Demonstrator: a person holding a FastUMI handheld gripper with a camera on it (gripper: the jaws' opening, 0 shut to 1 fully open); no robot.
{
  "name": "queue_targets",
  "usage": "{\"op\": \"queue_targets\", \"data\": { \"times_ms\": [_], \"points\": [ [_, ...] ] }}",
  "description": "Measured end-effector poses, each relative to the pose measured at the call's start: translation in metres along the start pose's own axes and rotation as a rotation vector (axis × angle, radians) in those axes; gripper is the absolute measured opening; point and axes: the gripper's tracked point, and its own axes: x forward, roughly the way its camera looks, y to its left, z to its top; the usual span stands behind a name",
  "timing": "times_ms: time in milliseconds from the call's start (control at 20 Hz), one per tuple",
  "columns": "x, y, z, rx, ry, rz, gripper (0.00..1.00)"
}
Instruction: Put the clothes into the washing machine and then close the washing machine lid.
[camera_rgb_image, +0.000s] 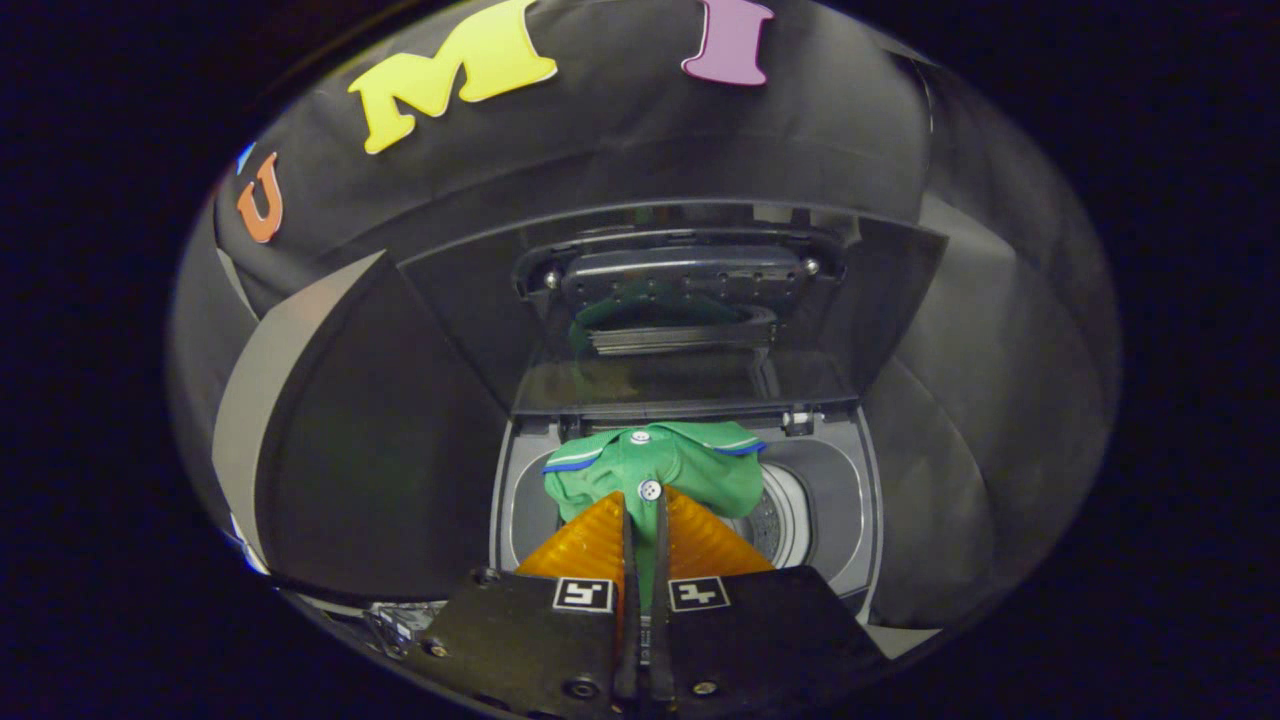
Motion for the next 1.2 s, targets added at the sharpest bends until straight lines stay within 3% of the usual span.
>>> {"op": "queue_targets", "data": {
  "times_ms": [400, 700, 900, 950, 1000, 1050, 1200],
  "points": [
    [0.049, -0.011, -0.013, 0.025, -0.02, -0.031, 0.08],
    [0.076, -0.001, -0.031, -0.007, 0.062, -0.024, 0.11],
    [0.073, 0.011, -0.032, -0.001, 0.084, 0.022, 0.22],
    [0.071, 0.014, -0.034, -0.011, 0.101, 0.027, 0.35],
    [0.068, 0.014, -0.035, -0.022, 0.114, 0.025, 0.36],
    [0.066, 0.016, -0.034, -0.033, 0.116, 0.022, 0.49],
    [0.055, 0.013, -0.032, -0.081, 0.099, -0.018, 0.55]
  ]
}}
